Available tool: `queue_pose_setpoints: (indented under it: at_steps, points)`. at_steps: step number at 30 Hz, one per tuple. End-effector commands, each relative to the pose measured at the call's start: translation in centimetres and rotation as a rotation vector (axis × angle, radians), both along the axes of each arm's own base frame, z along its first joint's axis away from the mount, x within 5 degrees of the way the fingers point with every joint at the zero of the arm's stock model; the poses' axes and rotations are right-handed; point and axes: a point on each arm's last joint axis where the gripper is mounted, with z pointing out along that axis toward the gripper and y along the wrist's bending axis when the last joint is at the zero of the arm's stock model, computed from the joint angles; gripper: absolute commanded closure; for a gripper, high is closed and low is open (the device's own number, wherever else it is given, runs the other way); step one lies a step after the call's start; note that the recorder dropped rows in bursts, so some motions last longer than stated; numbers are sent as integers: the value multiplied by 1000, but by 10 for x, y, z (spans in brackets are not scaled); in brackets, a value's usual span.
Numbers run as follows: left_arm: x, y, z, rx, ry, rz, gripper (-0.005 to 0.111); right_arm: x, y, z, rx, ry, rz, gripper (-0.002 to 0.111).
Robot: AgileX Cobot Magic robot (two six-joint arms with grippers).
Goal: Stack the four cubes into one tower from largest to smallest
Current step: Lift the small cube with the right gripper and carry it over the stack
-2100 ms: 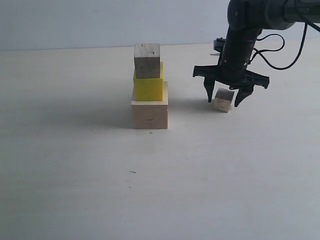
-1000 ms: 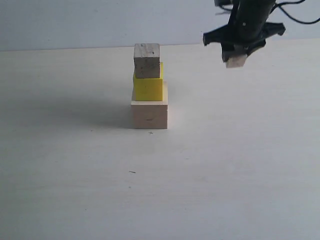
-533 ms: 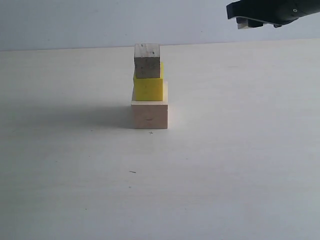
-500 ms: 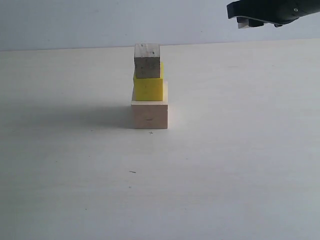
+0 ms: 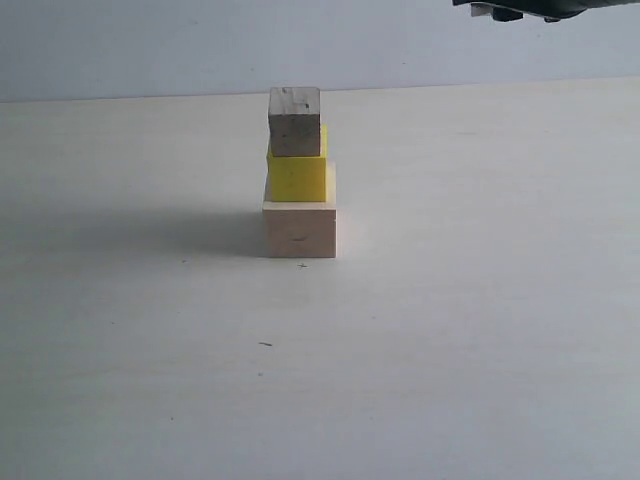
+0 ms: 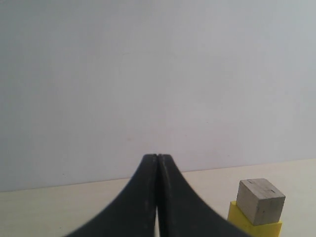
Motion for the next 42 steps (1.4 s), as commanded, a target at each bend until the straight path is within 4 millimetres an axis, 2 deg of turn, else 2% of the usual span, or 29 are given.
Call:
queue_pose_setpoints:
  at_steps: [1, 4, 6, 8, 12, 16, 22, 25, 28, 32, 34, 37, 40, 42]
  points:
    - [0, 0, 0, -10, 2, -5, 107, 2, 0, 10, -138, -140, 72, 108]
    - [0, 0, 0, -10, 2, -5, 107, 9, 0, 10, -97, -194, 45, 108]
    - [0, 0, -5, -7, 16, 3, 107, 17, -14, 7, -31, -199, -32, 108]
    - [1, 0, -7, -5, 23, 7, 107, 23, -50, -1, 290, -65, -282, 108]
    - [1, 0, -7, -5, 23, 7, 107, 25, -83, -11, 426, 38, -425, 108]
    - [0, 0, -7, -5, 23, 3, 107, 21, -104, -27, 553, 213, -536, 108]
    - [-2, -1, -6, -8, 12, -10, 107, 16, -101, -33, 531, 296, -503, 108]
    - [-3, 0, -5, -9, 7, -10, 107, 17, -101, -18, 554, 195, -471, 108]
    - [-3, 0, -5, -9, 7, -10, 107, 14, -108, 9, 607, 4, -517, 108]
    - [-3, 0, -5, -9, 7, -10, 107, 2, -129, 44, 797, -263, -732, 108]
    - [-3, 0, -5, -9, 7, -10, 107, -2, -135, 56, 844, -354, -779, 108]
    - [-3, 0, -5, -9, 7, -10, 107, -4, -134, 72, 778, -436, -712, 108]
    - [-3, 0, -5, -9, 7, -10, 107, -2, -124, 86, 618, -493, -572, 108]
    - [-3, 0, -5, -9, 7, -10, 107, -1, -113, 94, 452, -534, -448, 108]
